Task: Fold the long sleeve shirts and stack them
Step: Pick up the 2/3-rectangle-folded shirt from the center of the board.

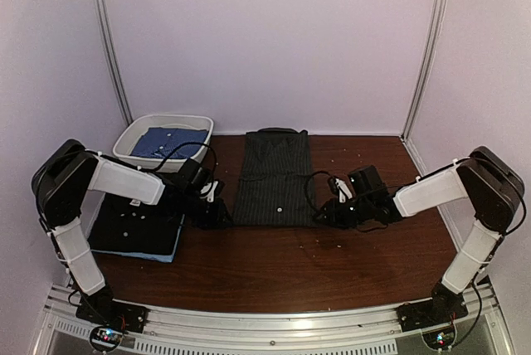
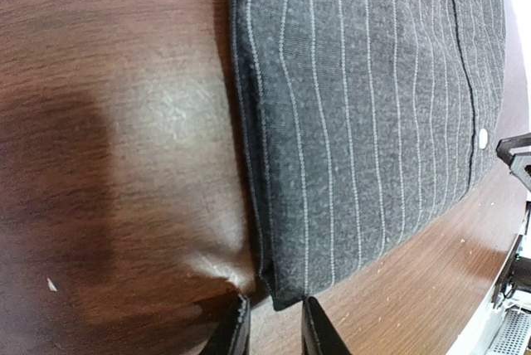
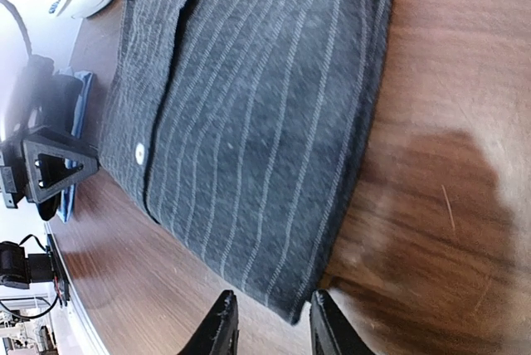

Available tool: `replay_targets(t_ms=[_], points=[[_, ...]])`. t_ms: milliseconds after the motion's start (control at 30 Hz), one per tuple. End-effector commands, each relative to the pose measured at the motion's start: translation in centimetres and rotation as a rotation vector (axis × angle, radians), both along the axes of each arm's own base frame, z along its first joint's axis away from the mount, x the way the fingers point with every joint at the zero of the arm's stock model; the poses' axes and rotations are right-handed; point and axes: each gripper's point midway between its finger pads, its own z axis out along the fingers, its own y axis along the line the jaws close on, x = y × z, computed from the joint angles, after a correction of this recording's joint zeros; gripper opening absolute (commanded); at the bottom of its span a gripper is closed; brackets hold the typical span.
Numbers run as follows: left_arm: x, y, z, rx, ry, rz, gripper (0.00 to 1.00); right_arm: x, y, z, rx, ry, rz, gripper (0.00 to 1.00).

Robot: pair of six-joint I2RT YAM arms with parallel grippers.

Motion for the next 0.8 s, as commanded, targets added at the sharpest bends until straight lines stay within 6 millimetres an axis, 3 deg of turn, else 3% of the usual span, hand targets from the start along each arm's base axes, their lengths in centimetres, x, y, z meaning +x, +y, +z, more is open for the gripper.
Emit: replay_targets(t_ms=[0,767], points=[[-0.6,0.5,-0.3,0.004,0.019,0.012,0.24,-1.0,-0.9,-0.5,-0.011,0.010,-0.023,0.32],[-0.3,-0.8,-1.1,-0.038,0.043,0.013,0.20,-1.9,0.3,-2.1,0.039,0.049,-0.022,0.31]])
